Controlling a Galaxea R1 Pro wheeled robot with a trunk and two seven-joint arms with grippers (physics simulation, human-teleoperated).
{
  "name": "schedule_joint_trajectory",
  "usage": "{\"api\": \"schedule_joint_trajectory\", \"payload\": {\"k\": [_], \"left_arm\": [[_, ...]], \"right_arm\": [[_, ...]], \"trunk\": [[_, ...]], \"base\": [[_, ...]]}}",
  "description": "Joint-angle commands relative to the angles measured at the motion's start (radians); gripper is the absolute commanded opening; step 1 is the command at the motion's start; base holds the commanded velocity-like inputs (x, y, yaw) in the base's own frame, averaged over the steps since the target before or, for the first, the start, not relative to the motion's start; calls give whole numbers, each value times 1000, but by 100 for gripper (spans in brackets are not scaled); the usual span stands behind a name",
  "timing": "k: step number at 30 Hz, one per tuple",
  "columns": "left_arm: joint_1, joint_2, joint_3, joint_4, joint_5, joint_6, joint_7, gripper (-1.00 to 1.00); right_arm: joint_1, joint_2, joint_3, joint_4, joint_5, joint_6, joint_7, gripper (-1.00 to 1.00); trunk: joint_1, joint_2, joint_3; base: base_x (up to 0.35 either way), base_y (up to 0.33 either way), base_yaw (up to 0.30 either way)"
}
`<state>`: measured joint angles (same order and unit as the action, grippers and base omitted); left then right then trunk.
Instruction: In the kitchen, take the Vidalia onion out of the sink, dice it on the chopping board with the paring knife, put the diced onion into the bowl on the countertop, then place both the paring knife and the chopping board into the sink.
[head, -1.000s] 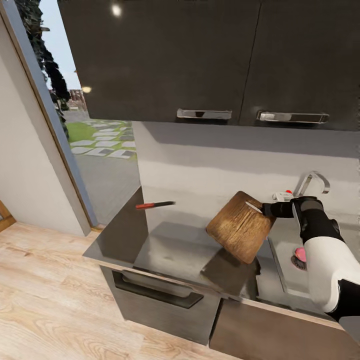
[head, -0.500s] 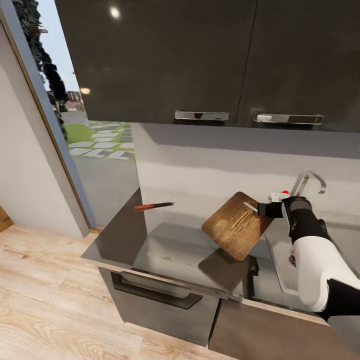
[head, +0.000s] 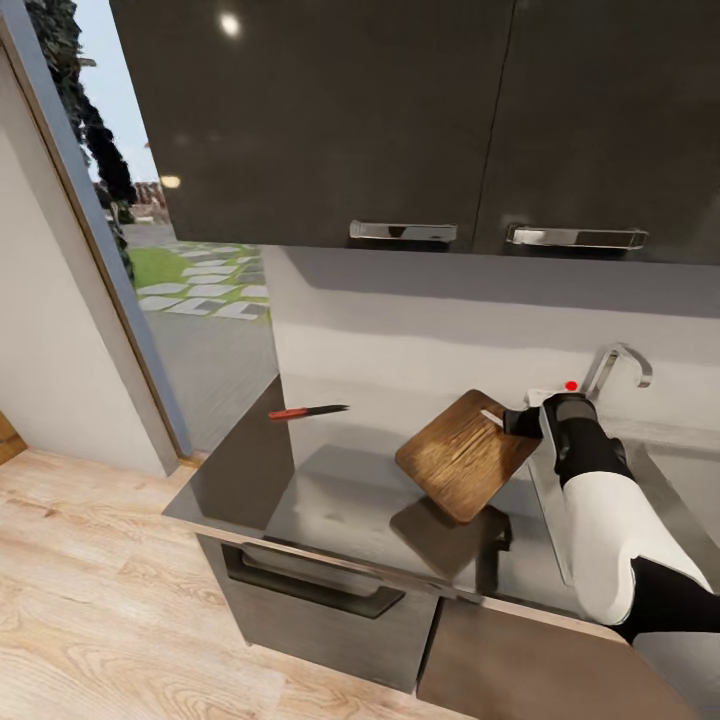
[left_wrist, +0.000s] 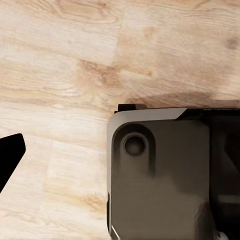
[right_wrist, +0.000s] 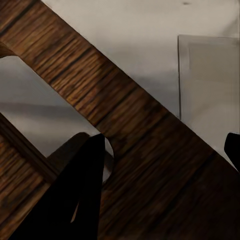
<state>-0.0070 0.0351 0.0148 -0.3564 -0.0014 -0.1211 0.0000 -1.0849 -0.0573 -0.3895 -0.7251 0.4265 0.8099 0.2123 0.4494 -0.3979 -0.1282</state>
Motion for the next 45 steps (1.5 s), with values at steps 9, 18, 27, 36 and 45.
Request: {"api": "schedule_joint_trajectory", "payload": {"k": [9,18,27,36,45], "left_arm": [[0,-2,2,10,2,-3,0,100],[0,-3,1,12,3,-3,0,100],[0,-3,1,14,3,-3,0,100],[-1,-3,1,22,3,-3,0,100],[0,-4,1,22,3,-3,0,100]], "right_arm": [[-1,10,-5,-2,11,28,1,-100],[-1,10,-6,-1,11,29,1,-100],[-1,10,-27,1,11,29,1,-100],[-1,10,-76,5,12,29,-1,-100],[-1,65,-79,29,10,18,-137,-100]], "trunk": [[1,-2,1],[1,-2,7],[1,-2,13],[1,-2,20],[1,-2,21]], "base": [[0,184,-112],[0,296,-248],[0,117,-234],[0,2,-251],[0,0,-50]]}}
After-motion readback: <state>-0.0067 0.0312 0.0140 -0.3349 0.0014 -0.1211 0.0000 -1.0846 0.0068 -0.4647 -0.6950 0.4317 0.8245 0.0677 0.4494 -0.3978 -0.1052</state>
